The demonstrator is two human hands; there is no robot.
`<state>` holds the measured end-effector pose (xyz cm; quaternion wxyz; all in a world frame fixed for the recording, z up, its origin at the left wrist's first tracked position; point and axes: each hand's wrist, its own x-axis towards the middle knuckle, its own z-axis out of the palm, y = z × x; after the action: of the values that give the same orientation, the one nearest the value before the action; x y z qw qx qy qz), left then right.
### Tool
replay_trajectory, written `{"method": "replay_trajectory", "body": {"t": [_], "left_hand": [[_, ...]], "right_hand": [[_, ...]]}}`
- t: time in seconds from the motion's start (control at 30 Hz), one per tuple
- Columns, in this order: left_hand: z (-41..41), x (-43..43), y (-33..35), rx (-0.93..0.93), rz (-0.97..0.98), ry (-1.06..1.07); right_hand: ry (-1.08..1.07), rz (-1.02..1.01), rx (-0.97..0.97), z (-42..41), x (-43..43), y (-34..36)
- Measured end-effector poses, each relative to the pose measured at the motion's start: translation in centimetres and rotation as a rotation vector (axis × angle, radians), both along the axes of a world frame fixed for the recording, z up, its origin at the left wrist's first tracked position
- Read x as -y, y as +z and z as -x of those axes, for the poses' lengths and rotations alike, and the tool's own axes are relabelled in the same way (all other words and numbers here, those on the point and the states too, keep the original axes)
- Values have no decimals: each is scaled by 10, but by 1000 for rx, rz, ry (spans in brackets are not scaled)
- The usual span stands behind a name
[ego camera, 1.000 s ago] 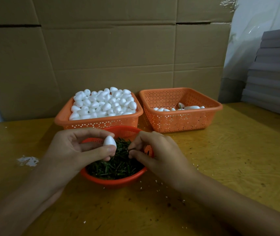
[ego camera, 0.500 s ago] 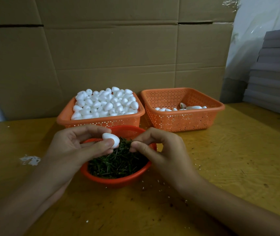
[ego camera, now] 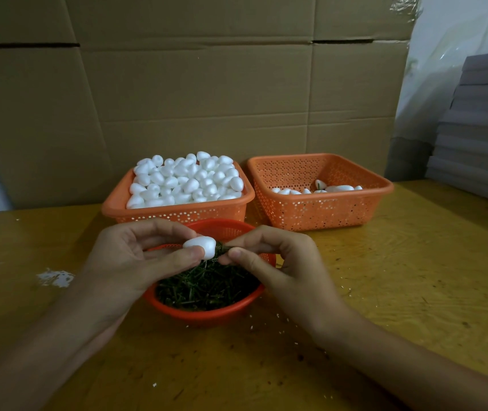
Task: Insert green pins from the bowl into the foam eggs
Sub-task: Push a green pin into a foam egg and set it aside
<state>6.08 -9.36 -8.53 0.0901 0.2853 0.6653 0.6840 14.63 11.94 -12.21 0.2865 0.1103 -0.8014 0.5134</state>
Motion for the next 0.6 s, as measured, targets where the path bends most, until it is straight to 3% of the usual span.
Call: {"method": "replay_trajectory", "body": {"t": [0.23, 0.6], "left_hand": [[-6, -3, -3, -160, 62, -9], [-11, -7, -2, -213, 9, -78]], "right_hand": [[-189, -318, -74, -5, 4, 4], [-223, -380, -28, -9, 11, 2]]}}
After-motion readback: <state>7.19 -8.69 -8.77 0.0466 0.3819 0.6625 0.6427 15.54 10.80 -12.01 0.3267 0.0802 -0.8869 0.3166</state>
